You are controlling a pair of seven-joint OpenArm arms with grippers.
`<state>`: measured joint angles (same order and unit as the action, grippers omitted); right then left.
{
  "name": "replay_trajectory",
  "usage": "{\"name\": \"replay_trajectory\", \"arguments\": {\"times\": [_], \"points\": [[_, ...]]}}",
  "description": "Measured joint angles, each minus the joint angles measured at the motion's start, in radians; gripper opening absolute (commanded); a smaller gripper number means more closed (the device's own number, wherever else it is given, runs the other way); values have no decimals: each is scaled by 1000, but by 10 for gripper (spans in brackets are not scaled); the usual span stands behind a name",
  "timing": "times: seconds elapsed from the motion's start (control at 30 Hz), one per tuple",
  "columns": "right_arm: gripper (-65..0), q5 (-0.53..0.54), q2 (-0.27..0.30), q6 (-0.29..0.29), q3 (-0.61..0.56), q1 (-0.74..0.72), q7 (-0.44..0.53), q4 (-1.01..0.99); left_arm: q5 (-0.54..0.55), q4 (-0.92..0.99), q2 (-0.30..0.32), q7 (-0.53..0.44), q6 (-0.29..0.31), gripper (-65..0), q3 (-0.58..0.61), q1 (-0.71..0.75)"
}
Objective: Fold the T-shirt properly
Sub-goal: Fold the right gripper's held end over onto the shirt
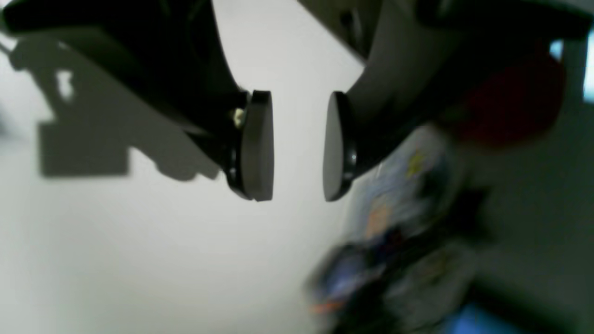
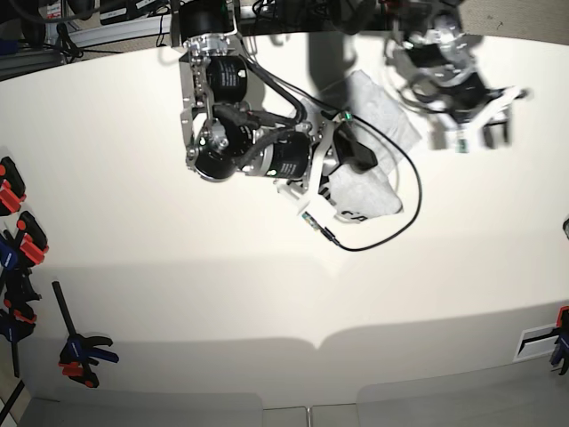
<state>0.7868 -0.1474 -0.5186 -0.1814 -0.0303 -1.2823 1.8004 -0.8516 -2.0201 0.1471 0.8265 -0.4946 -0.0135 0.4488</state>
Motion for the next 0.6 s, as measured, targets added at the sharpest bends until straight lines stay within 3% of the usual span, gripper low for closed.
{"name": "replay_trajectory", "arguments": {"times": [0.1, 0.2, 0.27, 0.4, 0.47, 0.6], "points": [[-650, 0, 0, 0, 0, 0, -1, 0, 3, 0, 0, 62, -24, -486, -71, 0], [-471, 43, 1, 0, -26, 0, 0, 0, 46, 0, 0, 92, -26, -486, -105, 0], [-416, 128, 0, 0, -57, 0, 1, 0, 68, 0, 0, 87, -26, -486, -106, 0], [-414, 298, -1, 0, -131, 0, -57, 0, 89, 0, -3, 87, -26, -486, -105, 2], [-414, 369, 1, -31, -167, -2, -104, 0, 88, 0, -3, 87, -26, -486, -105, 2], [-415, 419, 0, -85, -193, -3, -114, 0, 89, 0, -3, 87, -26, -486, -105, 2]]}}
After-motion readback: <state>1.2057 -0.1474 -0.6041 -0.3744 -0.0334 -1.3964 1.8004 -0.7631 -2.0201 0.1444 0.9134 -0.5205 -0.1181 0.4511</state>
